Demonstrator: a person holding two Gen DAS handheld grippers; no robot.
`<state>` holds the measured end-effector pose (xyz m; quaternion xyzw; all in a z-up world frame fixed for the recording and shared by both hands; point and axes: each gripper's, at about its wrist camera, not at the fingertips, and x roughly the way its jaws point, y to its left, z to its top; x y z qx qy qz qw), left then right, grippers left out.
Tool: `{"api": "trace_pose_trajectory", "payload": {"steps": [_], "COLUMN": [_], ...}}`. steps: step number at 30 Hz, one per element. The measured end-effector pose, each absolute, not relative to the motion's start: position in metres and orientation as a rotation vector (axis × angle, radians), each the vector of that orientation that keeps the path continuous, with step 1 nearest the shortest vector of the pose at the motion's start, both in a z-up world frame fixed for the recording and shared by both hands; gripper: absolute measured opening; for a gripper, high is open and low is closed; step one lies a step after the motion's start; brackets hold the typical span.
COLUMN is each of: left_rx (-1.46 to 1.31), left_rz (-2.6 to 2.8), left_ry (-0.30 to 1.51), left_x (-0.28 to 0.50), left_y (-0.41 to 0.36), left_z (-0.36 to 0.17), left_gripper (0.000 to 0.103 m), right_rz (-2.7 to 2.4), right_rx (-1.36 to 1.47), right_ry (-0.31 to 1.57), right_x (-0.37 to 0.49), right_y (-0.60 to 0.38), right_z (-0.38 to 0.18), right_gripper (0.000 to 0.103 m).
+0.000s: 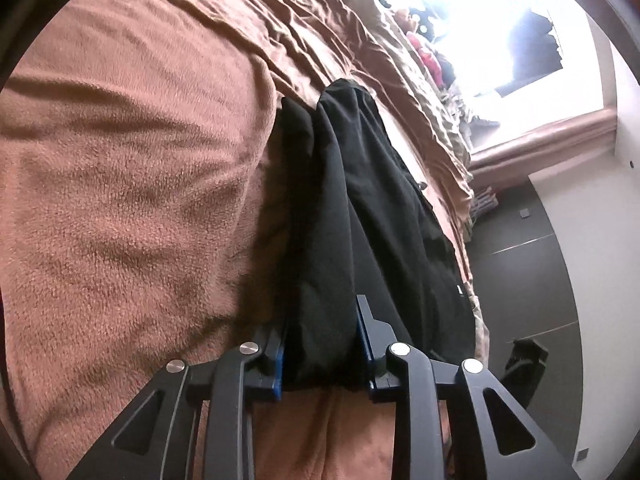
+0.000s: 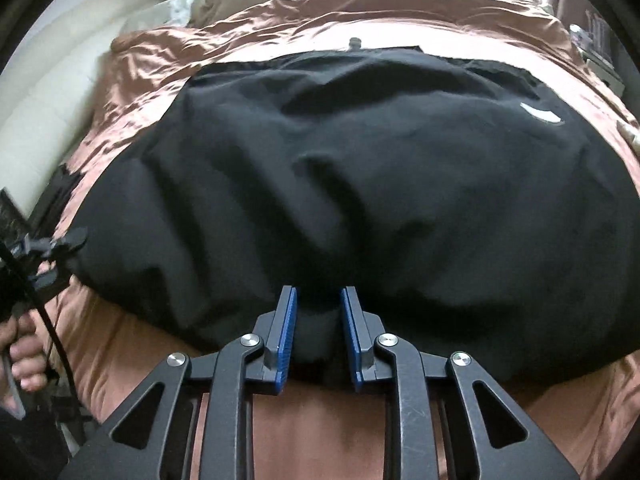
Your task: Fold large clothes
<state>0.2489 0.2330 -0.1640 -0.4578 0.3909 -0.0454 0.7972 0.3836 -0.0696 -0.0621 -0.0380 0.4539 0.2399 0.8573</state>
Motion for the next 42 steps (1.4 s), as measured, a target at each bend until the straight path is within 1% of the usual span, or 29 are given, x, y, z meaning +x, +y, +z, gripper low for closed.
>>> {"api": "trace_pose_trajectory", "payload": {"steps": [5, 13, 21, 23, 29, 34, 38, 40, 42], "left_rx": [-0.983, -0.96, -0.9, -0.899, -0.896, -0.908, -0.932, -0.94, -0.948], "left_rz": [-0.083, -0.045, 0.023, 0.029, 0.042, 0.044, 0.038, 0.03, 0.021], "left_ry": [0.838, 0.857, 0.884, 0.888, 0.892, 0.888, 0.887, 0.89, 0.889], "left_x": [0.244, 0.248, 0.256, 0.256, 0.257, 0.257, 0.259, 0.26, 0.261], "left_y": [0.233, 0.228, 0.219, 0.218, 0.217, 0.215, 0.218, 0.221, 0.222], "left_z": [-0.167, -0.166, -0.169, -0.171, -0.174, -0.178, -0.181, -0.184, -0.184], "left_gripper": [0.029, 0.03, 0.03, 0.03, 0.03, 0.031, 0.031, 0.031, 0.03], "right_rz": [0.453, 0.413, 0.377, 0.368, 0.343, 0.33, 0.342, 0.34, 0.363], "right_rx": [-0.081, -0.11, -0.113, -0.112, -0.113, -0.091, -0.095, -0.088, -0.054], "right_ry": [0.955, 0.99, 0.996, 0.994, 0.98, 0.98, 0.979, 1.009, 0.989], "right_x": [0.417, 0.469, 0.525, 0.536, 0.559, 0.58, 0.593, 0.595, 0.584], "right_y": [-0.062, -0.013, 0.009, 0.014, 0.026, 0.033, 0.038, 0.039, 0.035], "right_z": [-0.055, -0.063, -0.065, -0.066, -0.068, -0.071, -0.074, -0.07, -0.055], "right_gripper": [0.02, 0.02, 0.02, 0.018, 0.016, 0.012, 0.012, 0.012, 0.012]}}
